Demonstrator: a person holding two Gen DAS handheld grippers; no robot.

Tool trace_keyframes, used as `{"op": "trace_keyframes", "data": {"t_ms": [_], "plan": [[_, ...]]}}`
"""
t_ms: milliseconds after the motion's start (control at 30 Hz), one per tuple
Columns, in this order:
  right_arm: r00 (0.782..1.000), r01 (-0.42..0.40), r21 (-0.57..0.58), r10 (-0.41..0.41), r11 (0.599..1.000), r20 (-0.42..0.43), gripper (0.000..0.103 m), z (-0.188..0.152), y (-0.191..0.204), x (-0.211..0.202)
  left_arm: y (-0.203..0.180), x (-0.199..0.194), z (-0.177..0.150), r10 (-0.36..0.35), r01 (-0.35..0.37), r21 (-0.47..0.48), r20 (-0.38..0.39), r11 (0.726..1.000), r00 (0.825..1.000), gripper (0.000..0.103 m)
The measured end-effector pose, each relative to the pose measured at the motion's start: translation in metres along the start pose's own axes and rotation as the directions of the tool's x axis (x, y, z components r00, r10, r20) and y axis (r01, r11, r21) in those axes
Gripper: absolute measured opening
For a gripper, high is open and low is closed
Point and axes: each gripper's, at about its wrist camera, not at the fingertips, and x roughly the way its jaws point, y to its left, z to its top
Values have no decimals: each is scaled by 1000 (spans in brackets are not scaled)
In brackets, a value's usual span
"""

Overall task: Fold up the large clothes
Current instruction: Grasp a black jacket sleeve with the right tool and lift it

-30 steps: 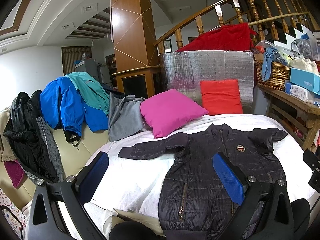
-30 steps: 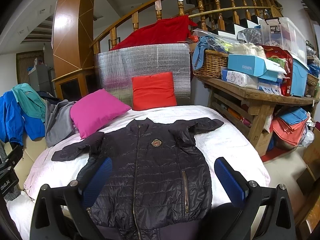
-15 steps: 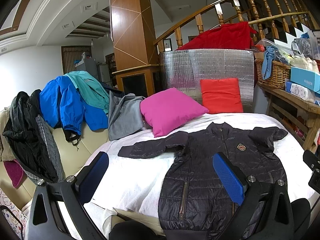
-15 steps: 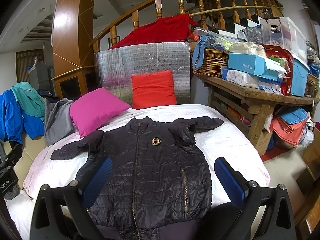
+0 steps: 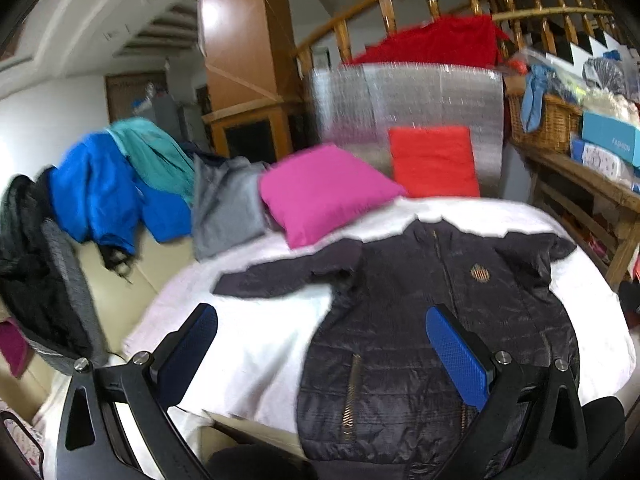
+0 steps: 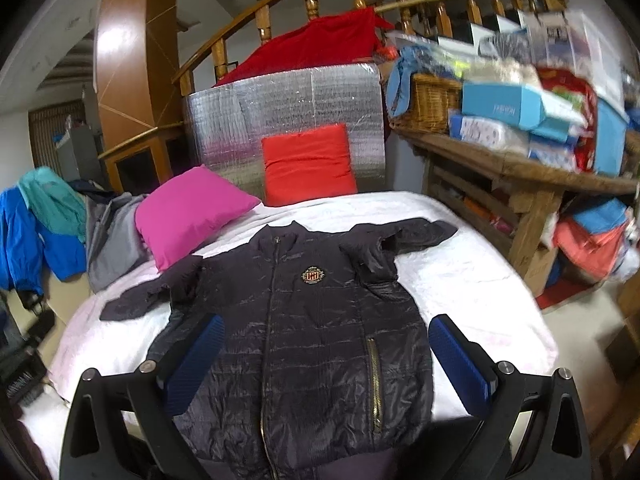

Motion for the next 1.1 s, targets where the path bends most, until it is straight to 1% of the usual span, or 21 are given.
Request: {"op": "trace_keyframes", "data": {"t_ms": [67,133,167,200,267,367,433,500,533,567,633,667,733,767,800,833,867,933,1033,1067,1100], "plan": [[999,-33,55,34,998,-12,103,8,-26,23,-8,31,0,-26,26,-4,-61,1000,998,103],[995,-85,124,90,989,-36,103,14,-52,47,-18,73,-1,-46,45,-6,-132,999,990,103],[989,-128,186,139,974,-47,103,17,-74,65,-24,95,-2,-47,46,-6,-169,999,985,103],[985,-147,231,163,962,-51,103,20,-88,77,-30,117,-4,-42,42,-5,-204,999,978,103],[977,-173,346,205,922,-59,103,23,-125,112,-44,164,-8,-29,30,0,-264,1000,964,103],[963,-206,457,263,865,-64,103,32,-164,165,-60,214,-10,-8,6,-8,-320,1000,947,103],[958,-214,508,282,834,-60,103,37,-182,196,-69,244,-10,-2,-7,-23,-343,1000,939,103],[956,-210,589,291,781,-45,103,43,-205,234,-77,267,-9,-8,-6,-37,-369,999,929,103],[953,-216,631,302,745,-31,103,46,-216,253,-80,280,-9,-15,-1,-43,-378,999,926,103],[950,-211,671,311,711,-30,103,49,-227,273,-83,291,-10,-16,-2,-44,-385,999,923,103],[950,-191,720,311,668,-36,103,52,-241,304,-88,308,-15,-10,-4,-35,-392,999,920,103],[952,-178,754,304,632,-30,103,53,-251,324,-90,315,-19,-7,-5,-29,-398,1000,917,103],[953,-174,789,301,589,-14,102,52,-264,349,-96,329,-23,-6,-3,-20,-446,1000,895,103],[953,-161,814,303,558,-19,101,50,-273,368,-98,333,-23,-21,13,-21,-460,1000,888,103],[951,-154,828,307,539,-22,99,50,-279,378,-102,336,-22,-23,20,-13,-458,1000,889,103],[948,-149,844,316,515,-25,97,49,-284,392,-107,338,-21,-2,11,18,-447,1000,895,103],[944,-154,858,328,490,-18,94,49,-289,405,-111,339,-21,18,5,51,-437,999,899,103],[941,-159,875,337,457,-5,90,52,-298,426,-117,341,-19,38,2,95,-426,996,904,103],[937,-140,888,347,437,-23,80,54,-306,455,-121,344,-19,45,-2,102,-425,995,904,103],[938,-130,889,346,439,-34,64,52,-307,461,-121,345,-19,42,0,98,-428,995,903,103],[938,-114,888,344,446,-52,39,50,-307,467,-121,345,-19,39,2,94,-428,996,903,103]]}}
